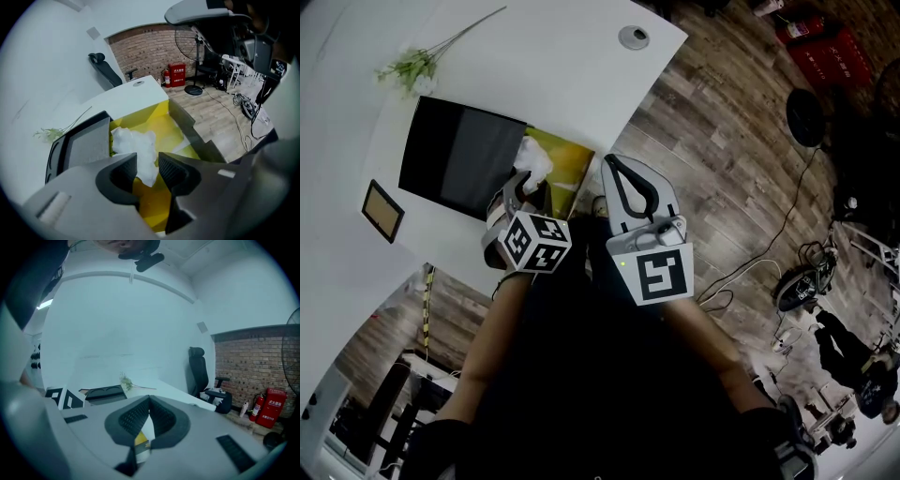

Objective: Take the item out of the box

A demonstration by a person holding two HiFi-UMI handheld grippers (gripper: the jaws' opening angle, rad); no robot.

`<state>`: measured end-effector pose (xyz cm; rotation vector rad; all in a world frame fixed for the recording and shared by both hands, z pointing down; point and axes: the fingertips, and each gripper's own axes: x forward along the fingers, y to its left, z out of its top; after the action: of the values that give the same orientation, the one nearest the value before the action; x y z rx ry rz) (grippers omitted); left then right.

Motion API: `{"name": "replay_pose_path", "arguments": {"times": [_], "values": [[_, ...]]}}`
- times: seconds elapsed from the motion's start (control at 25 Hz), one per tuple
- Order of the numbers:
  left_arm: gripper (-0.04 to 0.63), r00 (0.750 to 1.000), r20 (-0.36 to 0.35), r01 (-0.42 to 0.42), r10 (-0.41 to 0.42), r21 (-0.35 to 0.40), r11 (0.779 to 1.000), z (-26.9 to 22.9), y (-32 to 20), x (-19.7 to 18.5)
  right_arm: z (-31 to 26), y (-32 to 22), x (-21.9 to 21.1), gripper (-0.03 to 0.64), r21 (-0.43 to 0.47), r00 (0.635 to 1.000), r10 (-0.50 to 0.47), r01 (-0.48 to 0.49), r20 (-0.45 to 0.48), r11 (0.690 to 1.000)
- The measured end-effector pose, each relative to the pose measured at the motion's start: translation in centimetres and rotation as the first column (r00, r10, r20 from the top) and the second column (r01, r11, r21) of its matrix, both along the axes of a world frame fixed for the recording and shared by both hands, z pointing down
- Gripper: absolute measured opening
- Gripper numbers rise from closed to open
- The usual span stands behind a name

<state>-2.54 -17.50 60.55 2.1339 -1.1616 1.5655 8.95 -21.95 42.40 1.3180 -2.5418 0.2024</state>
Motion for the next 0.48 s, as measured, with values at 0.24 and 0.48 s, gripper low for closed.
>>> {"name": "replay_pose_path", "arguments": {"times": [0.24,0.48], "values": [[0.139,0.996,0.092,-0.023,0.024,-0.009,1.000,0.80,0.29,-0.40,0.22,-0.38,0.34,0.012,-0.006,1.000,0.002,-0.002,0.006,1.000],[0.085,0.991,0.128,-0.036,0.037,-0.009,0.999,1.03,0.08,-0.79,0.42,-0.70,0.56,0.012,-0.010,1.000,0.004,-0.003,0.013,1.000]]}}
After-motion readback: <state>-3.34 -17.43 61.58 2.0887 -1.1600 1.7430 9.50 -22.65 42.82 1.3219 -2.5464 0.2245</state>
